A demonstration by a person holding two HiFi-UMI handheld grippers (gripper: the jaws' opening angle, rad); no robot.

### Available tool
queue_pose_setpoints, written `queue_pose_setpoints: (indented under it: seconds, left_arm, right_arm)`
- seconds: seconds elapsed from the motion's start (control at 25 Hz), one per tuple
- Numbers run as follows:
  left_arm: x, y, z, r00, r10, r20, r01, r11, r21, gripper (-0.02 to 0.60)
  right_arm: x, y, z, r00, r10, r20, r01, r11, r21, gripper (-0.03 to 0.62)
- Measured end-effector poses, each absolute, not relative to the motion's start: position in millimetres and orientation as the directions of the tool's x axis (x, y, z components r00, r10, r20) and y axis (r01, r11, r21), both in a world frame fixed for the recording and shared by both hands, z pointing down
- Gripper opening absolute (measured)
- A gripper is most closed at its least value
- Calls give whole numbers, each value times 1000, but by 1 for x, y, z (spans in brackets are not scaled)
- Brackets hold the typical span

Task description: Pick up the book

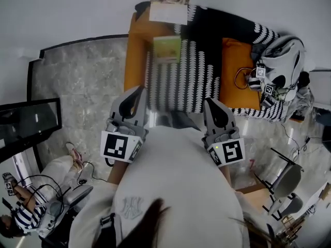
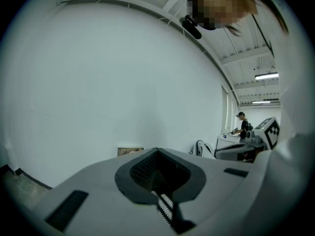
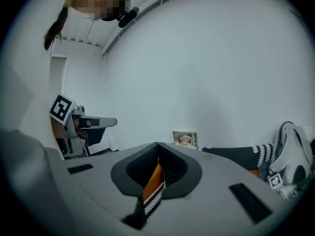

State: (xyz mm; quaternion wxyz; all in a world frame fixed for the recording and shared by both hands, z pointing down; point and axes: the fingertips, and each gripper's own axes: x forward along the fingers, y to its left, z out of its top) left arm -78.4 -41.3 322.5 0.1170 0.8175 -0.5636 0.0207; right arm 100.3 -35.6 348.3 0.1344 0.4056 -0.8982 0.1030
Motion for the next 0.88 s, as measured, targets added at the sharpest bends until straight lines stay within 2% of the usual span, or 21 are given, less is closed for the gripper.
queue_pose_setpoints:
  seconds: [0.44, 0.72, 0.88]
  left_arm:
    - [-58, -129, 319, 255, -946, 202, -962, -228, 148, 9]
    - [-56, -151, 326, 217, -939, 268, -973, -185, 138, 9]
    - [-59, -165, 317, 222, -945, 242, -968, -183, 173, 9]
  right_arm:
    - [106, -152, 350, -739, -602, 303, -657, 743, -128, 18]
    - [109, -189, 366, -764, -555, 329, -633, 746, -209, 18]
    - [101, -191, 366, -762, -561, 323, -638, 736, -228, 18]
